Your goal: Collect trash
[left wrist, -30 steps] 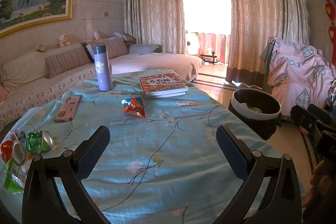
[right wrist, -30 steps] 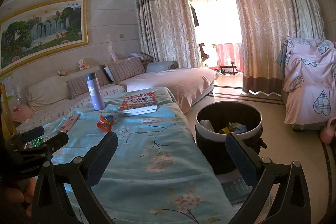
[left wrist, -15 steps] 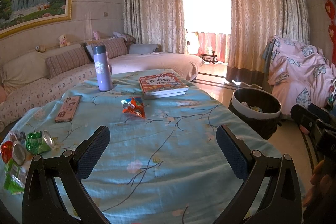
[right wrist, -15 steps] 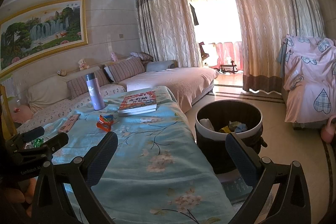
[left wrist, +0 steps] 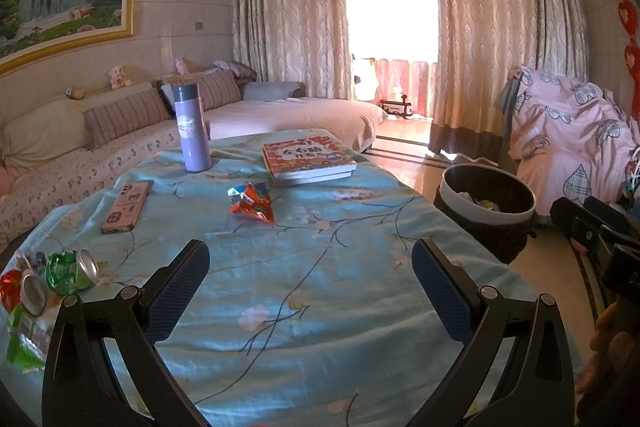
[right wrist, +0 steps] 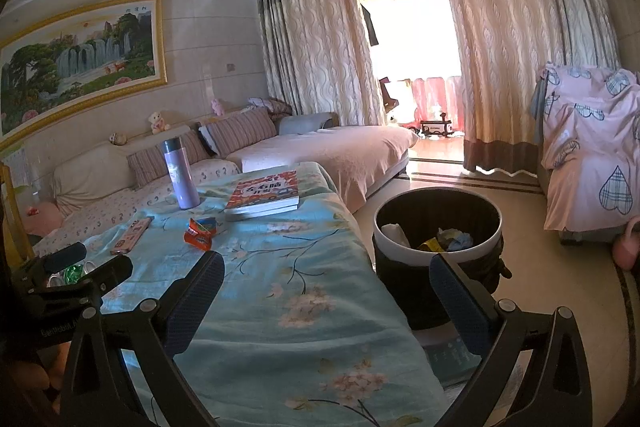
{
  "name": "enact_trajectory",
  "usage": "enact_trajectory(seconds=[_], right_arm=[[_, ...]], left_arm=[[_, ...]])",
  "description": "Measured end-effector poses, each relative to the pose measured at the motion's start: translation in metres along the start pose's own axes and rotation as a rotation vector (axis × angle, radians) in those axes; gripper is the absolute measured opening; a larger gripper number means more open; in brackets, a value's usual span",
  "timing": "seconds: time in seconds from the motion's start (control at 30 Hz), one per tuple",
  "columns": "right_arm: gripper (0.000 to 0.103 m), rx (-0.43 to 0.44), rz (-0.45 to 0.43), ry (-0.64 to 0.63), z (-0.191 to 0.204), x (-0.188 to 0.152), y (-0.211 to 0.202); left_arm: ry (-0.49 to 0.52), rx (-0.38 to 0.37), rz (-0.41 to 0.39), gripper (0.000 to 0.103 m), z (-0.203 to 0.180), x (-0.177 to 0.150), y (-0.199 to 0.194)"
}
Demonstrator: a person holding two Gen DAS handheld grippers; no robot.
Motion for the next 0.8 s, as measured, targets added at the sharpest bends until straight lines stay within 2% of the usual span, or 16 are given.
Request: enact_trajectory(seconds=[0.8], right_arm=[[0.103,0.011,0.032,0.018,0.0043,-0.0088,0.0079]], left_arm=[[-0.002,-0.02,0.026,0.103,-0.0005,-0.0029,0.0087]])
Point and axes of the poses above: each gripper's, at about its wrist camera, not at the fingertips, and y roughly the way its jaws point, z to its left, x to its top, the point moved 1 cm from there along y, roughly the way its jaws point, and after that the axes turned 3 degrees about x, right-handed, at the moved point
